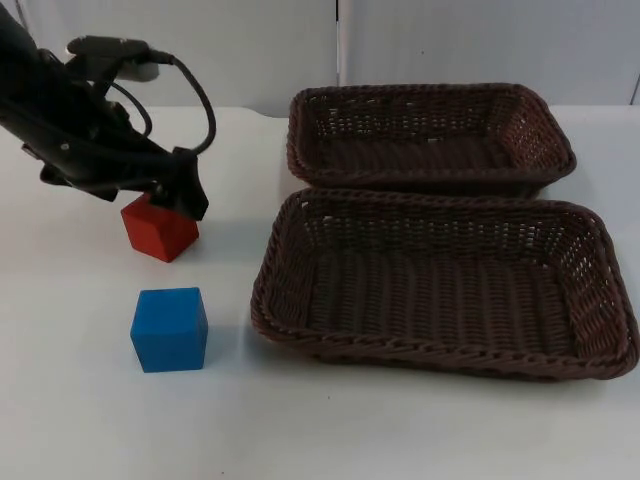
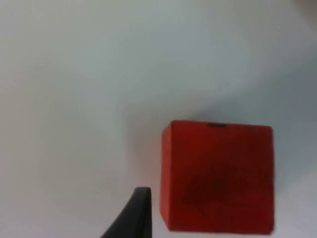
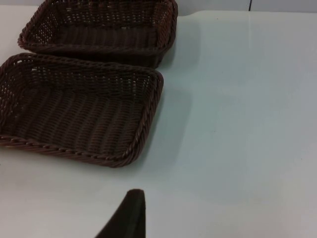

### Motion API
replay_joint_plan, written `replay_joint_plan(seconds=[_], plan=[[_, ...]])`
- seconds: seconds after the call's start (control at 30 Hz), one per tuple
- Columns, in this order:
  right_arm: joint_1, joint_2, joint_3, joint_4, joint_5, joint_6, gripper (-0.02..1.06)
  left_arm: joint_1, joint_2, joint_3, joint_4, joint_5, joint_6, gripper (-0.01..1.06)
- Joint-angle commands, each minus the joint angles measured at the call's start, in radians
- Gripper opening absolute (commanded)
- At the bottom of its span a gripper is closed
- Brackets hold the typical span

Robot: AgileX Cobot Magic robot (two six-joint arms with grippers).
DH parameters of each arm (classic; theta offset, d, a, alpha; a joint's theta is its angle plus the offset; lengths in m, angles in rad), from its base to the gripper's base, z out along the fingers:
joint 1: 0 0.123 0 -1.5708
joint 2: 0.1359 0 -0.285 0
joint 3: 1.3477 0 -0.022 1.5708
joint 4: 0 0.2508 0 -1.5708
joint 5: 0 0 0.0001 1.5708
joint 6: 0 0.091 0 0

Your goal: Pick up one cube with the left hand and place it into the upper basket. Pick up one cube with the right hand and place it into the lower basket.

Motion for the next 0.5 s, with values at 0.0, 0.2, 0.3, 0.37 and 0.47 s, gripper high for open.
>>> replay_joint_plan(seconds=[0.0, 0.2, 0.3, 0.37, 0.47], plan=[[-0.007, -0.003, 0.003, -0.002, -0.007, 0.001, 1.05, -0.004, 0.015, -0.015, -0.007, -0.033, 0.024, 1.05], [-0.007, -0.003, 0.003, -0.002, -0.007, 0.001, 1.05, -0.004, 0.069, -0.046, -0.004, -0.052, 0.049, 1.05], [-0.007, -0.003, 0.003, -0.002, -0.007, 0.001, 1.05, -0.004, 0.090, -0.058, -0.004, -0.054, 0.053, 1.05], [-0.007, -0.003, 0.003, -0.002, -0.007, 0.001, 1.05, -0.004, 0.105, -0.067, -0.004, -0.052, 0.053, 1.05], [-0.007, -0.003, 0.003, -0.002, -0.007, 0.001, 1.05, -0.004, 0.123, -0.073, -0.004, -0.051, 0.053, 1.05]])
